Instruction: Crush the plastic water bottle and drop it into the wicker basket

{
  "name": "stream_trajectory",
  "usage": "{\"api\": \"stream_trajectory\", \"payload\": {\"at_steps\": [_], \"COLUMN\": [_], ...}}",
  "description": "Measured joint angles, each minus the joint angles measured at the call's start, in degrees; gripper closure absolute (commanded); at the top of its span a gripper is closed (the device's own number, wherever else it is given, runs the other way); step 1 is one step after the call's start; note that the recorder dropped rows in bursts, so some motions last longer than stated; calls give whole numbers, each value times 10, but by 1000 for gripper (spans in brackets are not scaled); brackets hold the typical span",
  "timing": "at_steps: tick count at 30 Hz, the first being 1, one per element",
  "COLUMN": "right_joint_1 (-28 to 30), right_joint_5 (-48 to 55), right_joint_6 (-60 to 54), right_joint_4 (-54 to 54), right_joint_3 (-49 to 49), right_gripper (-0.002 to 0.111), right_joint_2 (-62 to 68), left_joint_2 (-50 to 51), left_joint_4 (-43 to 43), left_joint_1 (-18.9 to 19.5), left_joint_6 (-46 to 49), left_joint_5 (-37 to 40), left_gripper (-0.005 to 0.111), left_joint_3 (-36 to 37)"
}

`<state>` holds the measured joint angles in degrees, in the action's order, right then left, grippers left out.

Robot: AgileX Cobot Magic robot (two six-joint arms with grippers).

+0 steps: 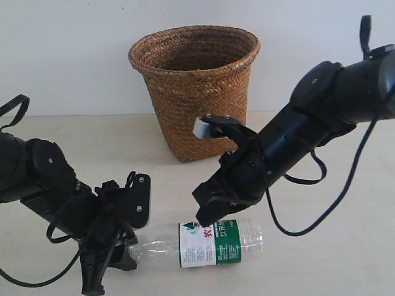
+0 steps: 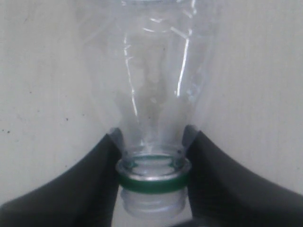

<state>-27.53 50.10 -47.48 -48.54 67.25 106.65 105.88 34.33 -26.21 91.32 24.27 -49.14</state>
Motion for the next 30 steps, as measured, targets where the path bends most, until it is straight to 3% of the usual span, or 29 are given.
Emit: {"api": "stream_trajectory", "payload": {"at_steps": [10, 30], "right_joint_1": [-34, -35], "right_joint_5": [13, 66], "right_joint_6": [89, 172], "right_joint_4": [59, 95], "right_joint_3": [76, 147], "right_gripper": [108, 108], "right_joint_2": [64, 166], "left_joint_2": [0, 9], "left_joint_4": [0, 0], "left_joint_1": [0, 0], "left_joint_6": [-1, -7], "left_joint_5": [-3, -2], "left_gripper": [102, 102], "left_joint_3": [0, -1]}}
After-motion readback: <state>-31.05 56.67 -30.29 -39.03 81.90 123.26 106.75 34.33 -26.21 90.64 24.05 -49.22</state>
